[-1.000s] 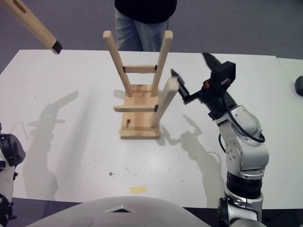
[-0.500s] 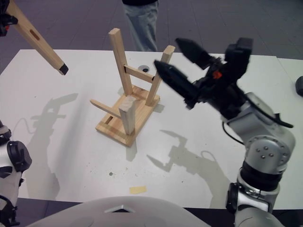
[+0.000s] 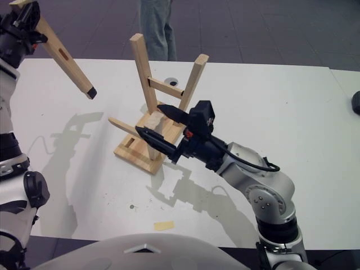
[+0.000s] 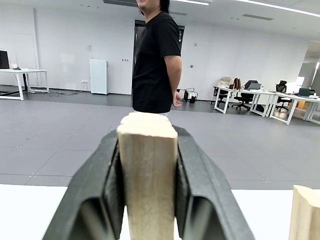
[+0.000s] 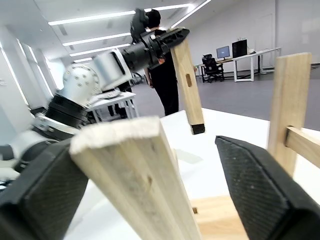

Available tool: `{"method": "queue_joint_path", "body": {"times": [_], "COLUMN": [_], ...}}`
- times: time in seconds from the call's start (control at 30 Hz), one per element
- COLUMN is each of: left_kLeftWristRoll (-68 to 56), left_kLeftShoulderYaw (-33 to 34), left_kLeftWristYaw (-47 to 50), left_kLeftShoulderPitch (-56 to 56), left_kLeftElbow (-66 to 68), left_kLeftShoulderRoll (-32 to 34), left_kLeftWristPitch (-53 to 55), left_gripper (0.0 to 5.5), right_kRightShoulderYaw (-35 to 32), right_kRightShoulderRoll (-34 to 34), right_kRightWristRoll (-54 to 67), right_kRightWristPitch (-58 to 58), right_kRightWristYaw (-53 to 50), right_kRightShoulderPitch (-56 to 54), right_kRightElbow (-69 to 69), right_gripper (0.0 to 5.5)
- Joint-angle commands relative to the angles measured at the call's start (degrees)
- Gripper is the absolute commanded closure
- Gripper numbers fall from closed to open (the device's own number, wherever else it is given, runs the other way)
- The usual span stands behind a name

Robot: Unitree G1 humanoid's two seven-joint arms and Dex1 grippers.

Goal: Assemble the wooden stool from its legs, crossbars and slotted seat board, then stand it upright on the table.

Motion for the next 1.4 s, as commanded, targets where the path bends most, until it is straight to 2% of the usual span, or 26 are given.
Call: {"method": "queue_joint_path", "body": {"times": [0.03,0.23,0.37,0.57,0.77,1.03,1.23,1.4], "left_kLeftWristRoll": [0.94,2.24,0.02,-0.67,-1.16,-7.52,-6.05,-6.53], "left_kLeftShoulderYaw": [-0.55,-1.23,-0.03,-1.3,-2.68,-1.25,-2.7,-2.13], "left_kLeftWristYaw": [0.1,-0.05,0.67,0.97,-0.01,-1.99,-2.92,-1.76], "left_kLeftShoulderPitch": [0.35,-1.72,-2.76,-4.21,-4.5,-1.77,1.78,3.91], "left_kLeftElbow": [-2.21,-0.45,-1.44,-1.24,-2.32,-0.3,-1.0,-0.34], "left_kLeftShoulderRoll": [-1.35,-2.44,-4.71,-8.48,-10.75,-18.4,-17.95,-20.05], "left_kLeftWristPitch": [0.94,0.62,2.96,4.25,5.89,7.42,9.12,9.68], "left_gripper": [4.48,4.48,4.48,4.48,4.48,4.48,4.48,4.48], "right_kRightShoulderYaw": [2.45,3.55,2.94,4.36,5.23,2.84,1.83,1.65], "right_kRightShoulderRoll": [-2.24,-3.38,-3.85,-6.66,-5.96,-2.13,-1.7,-1.47], "right_kRightWristRoll": [-5.76,-10.08,-12.46,-26.73,-33.18,-26.35,-25.24,-25.32], "right_kRightWristPitch": [-1.22,-2.83,-3.88,-13.36,-18.61,-16.81,-16.28,-15.83], "right_kRightWristYaw": [1.84,5.41,6.54,7.57,6.67,6.03,7.23,7.83], "right_kRightShoulderPitch": [0.39,-0.59,-0.43,0.74,1.99,3.59,3.67,3.83], "right_kRightElbow": [-0.51,1.27,2.23,8.75,11.3,11.95,12.45,12.28], "right_gripper": [1.98,2.91,3.35,3.45,3.45,3.46,3.46,3.46]}}
